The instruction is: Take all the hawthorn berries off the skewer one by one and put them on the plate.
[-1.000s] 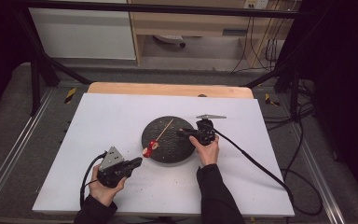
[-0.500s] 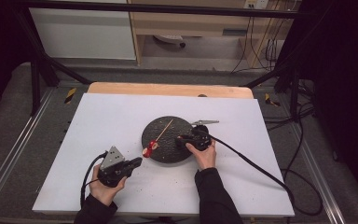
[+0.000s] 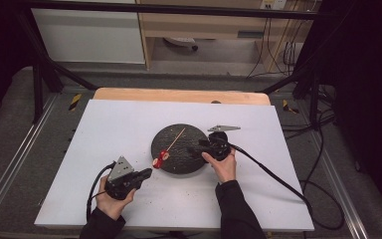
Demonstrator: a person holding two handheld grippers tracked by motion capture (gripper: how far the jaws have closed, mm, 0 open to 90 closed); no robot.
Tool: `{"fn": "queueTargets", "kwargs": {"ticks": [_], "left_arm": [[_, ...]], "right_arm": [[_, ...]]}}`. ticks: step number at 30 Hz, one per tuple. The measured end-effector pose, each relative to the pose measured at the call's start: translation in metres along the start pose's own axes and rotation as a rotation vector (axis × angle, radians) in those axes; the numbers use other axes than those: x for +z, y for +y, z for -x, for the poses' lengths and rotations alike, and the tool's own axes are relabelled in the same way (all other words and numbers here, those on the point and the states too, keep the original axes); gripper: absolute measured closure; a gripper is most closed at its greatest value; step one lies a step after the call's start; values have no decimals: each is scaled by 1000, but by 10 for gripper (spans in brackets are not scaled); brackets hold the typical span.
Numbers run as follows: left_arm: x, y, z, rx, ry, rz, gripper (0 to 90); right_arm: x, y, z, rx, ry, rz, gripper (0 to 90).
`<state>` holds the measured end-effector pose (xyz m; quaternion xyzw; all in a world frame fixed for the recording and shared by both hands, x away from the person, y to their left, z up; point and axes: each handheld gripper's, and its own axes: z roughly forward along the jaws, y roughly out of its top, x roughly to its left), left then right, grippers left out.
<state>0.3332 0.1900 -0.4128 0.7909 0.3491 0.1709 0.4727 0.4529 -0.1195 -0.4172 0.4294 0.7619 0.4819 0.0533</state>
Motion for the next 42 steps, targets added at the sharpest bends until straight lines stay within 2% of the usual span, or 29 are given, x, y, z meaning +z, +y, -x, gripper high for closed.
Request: {"fn": "queueTargets", "kwargs": {"ticks": [5, 9, 20, 30, 34, 42], "left_arm": [[1, 0, 1, 1, -3, -3, 883], [2, 0, 3, 6, -7, -6, 883], [9, -2, 14, 31, -29, -22, 883], [16, -3, 29, 63, -62, -36, 883], [18, -3, 35, 75, -76, -42, 883], [23, -5, 45, 97, -101, -52, 883]], "right_arm": [[-14, 1, -10, -16, 20, 4, 117], [-23, -2, -19, -32, 32, 1, 63], [-31, -16, -40, -40, 102, -11, 51], [-33, -29, -52, -52, 160, -7, 115], [-34, -34, -55, -64, 184, -2, 182], [-38, -38, -51, -29, 225, 15, 355]]}}
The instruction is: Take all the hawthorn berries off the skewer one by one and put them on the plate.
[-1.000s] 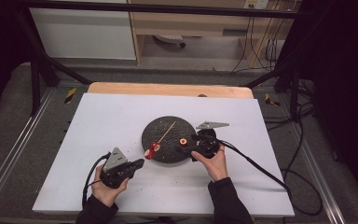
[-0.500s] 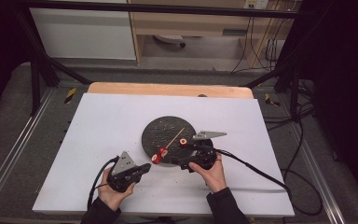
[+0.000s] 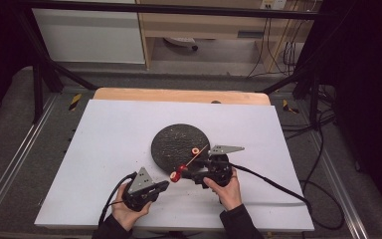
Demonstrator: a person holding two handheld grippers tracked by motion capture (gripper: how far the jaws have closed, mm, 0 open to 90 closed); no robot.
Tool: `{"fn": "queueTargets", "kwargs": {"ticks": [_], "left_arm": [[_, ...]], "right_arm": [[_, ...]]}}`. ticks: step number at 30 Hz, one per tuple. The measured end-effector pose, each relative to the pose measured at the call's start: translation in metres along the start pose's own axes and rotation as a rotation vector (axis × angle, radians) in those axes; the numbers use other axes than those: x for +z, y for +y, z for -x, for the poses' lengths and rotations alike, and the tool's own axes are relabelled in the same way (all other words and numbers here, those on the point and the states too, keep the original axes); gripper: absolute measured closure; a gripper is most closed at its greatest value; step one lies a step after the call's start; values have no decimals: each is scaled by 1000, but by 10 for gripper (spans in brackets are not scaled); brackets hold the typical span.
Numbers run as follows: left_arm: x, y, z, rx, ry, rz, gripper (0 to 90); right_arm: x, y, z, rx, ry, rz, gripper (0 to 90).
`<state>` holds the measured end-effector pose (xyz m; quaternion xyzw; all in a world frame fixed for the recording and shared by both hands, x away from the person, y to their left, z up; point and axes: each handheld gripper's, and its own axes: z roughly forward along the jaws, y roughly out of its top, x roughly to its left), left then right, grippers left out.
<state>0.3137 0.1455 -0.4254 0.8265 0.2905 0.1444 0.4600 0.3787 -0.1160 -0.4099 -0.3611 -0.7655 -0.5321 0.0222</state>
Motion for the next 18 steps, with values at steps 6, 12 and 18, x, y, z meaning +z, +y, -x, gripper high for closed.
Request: {"fn": "queueTargets", "kwargs": {"ticks": [6, 12, 18], "left_arm": [[2, 0, 5, 10, -14, 1, 883], [2, 1, 7, 12, -19, 7, 883], [2, 1, 8, 18, -22, 9, 883]], "right_arm": [[0, -3, 1, 11, 19, -14, 443], [1, -4, 2, 20, 36, -26, 515], [1, -4, 2, 25, 45, -31, 579]]}}
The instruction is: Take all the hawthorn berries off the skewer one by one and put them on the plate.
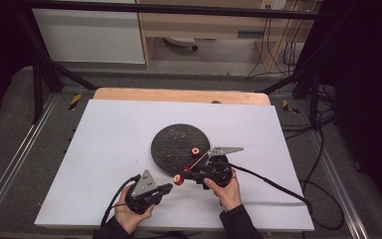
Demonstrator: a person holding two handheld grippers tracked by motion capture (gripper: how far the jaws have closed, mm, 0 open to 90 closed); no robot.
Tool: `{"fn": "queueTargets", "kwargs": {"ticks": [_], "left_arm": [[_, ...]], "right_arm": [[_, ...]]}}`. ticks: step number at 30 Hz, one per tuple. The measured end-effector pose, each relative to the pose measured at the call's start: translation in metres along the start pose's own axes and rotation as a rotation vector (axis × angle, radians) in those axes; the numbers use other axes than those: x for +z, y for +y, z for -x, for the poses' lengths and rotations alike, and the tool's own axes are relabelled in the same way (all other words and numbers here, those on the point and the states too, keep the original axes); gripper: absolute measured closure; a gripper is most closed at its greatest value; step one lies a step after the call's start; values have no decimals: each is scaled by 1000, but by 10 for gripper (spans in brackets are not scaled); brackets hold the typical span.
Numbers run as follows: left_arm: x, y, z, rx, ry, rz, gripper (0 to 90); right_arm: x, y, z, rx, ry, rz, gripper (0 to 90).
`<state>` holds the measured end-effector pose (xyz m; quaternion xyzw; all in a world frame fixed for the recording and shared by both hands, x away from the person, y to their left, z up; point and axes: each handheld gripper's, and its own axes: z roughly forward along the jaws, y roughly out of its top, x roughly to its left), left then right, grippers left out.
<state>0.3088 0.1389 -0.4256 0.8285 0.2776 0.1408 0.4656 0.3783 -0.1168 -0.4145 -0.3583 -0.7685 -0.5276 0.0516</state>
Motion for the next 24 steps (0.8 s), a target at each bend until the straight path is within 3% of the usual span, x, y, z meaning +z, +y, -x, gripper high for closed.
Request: {"fn": "queueTargets", "kwargs": {"ticks": [11, 24], "left_arm": [[0, 0, 1, 4, -2, 2, 883], [0, 0, 3, 9, -11, 3, 883]], "right_arm": [[-2, 0, 2, 12, 14, 0, 614], [-21, 2, 11, 38, -15, 64, 616]]}}
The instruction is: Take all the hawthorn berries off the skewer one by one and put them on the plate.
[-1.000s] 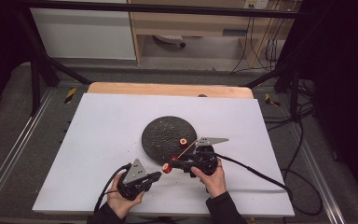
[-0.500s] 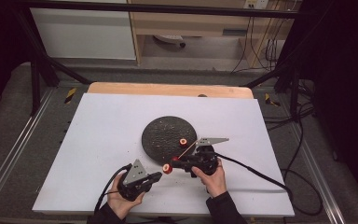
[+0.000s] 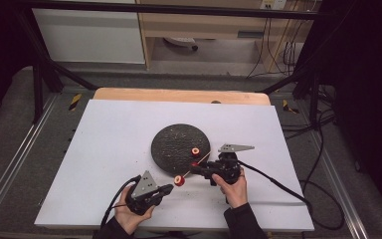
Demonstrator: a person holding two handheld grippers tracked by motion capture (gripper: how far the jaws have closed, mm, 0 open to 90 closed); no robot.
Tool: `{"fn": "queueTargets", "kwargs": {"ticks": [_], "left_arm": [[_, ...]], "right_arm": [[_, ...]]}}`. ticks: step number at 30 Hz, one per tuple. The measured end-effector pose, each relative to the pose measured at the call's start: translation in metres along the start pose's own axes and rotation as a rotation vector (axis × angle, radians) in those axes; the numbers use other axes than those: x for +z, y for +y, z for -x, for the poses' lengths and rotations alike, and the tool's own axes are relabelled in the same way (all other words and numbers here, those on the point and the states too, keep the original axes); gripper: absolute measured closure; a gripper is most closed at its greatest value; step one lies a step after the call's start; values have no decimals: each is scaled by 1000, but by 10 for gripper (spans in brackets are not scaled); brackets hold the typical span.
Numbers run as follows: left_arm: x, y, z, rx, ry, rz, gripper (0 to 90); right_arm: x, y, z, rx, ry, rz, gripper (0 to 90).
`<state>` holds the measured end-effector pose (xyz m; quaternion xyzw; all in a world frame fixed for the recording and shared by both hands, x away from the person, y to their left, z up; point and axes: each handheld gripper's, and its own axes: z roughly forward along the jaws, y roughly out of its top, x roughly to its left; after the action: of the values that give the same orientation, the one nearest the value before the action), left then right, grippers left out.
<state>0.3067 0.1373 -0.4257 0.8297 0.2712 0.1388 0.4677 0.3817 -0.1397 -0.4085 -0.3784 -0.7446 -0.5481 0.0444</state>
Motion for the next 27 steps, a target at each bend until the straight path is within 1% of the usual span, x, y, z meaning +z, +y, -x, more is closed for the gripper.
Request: {"fn": "queueTargets", "kwargs": {"ticks": [5, 10, 22, 25, 27], "left_arm": [[1, 0, 0, 4, -3, -6, 883], [2, -1, 2, 10, -9, -16, 883], [6, -2, 4, 18, -29, -30, 883], [7, -3, 4, 21, -30, -35, 883], [7, -3, 5, 23, -33, -41, 883]], "right_arm": [[-7, 1, 5, 7, -14, 19, 617], [-15, 1, 12, 28, -30, 45, 618], [-42, 3, 30, 67, -78, 120, 619], [-48, 3, 34, 70, -93, 135, 619], [-52, 3, 36, 80, -96, 144, 619]]}}
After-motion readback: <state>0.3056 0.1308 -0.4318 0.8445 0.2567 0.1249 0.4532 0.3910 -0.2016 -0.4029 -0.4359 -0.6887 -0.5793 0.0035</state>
